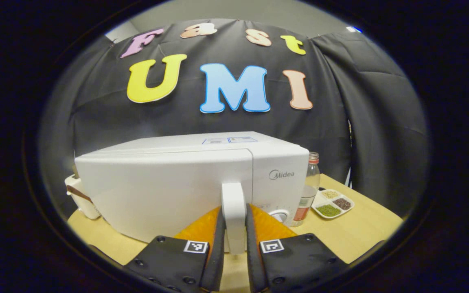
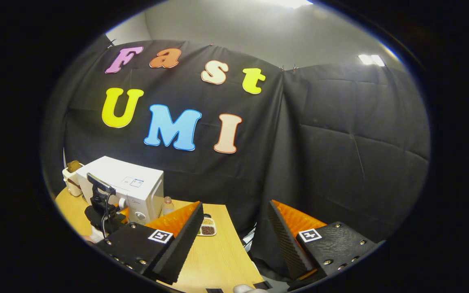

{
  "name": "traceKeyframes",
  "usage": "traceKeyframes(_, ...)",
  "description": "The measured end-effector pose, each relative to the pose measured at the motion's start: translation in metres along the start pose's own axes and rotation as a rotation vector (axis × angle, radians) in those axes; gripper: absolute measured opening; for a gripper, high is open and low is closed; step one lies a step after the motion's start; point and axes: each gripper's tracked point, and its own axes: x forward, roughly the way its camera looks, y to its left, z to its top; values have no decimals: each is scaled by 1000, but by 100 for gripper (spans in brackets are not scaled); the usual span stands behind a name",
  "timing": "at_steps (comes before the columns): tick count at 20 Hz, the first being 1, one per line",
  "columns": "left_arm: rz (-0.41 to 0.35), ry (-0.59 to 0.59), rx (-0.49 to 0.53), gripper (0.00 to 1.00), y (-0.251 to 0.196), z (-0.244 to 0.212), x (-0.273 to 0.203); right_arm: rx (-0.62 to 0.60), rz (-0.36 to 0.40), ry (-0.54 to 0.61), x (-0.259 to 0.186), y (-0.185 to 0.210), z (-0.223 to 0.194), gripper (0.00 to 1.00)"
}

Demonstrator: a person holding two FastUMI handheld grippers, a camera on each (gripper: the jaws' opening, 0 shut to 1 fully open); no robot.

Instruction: Open the microwave oven with the left hand, put the food in, and close the microwave oven.

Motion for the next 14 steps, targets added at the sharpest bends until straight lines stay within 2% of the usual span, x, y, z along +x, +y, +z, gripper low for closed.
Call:
traceKeyframes(5, 15, 8, 6, 20, 1, -1, -3, -2, 11, 13, -2, 4, -3, 96)
traceKeyframes(14, 11, 39, 12, 18, 2, -2, -8, 13, 32, 16, -6, 4, -3, 96)
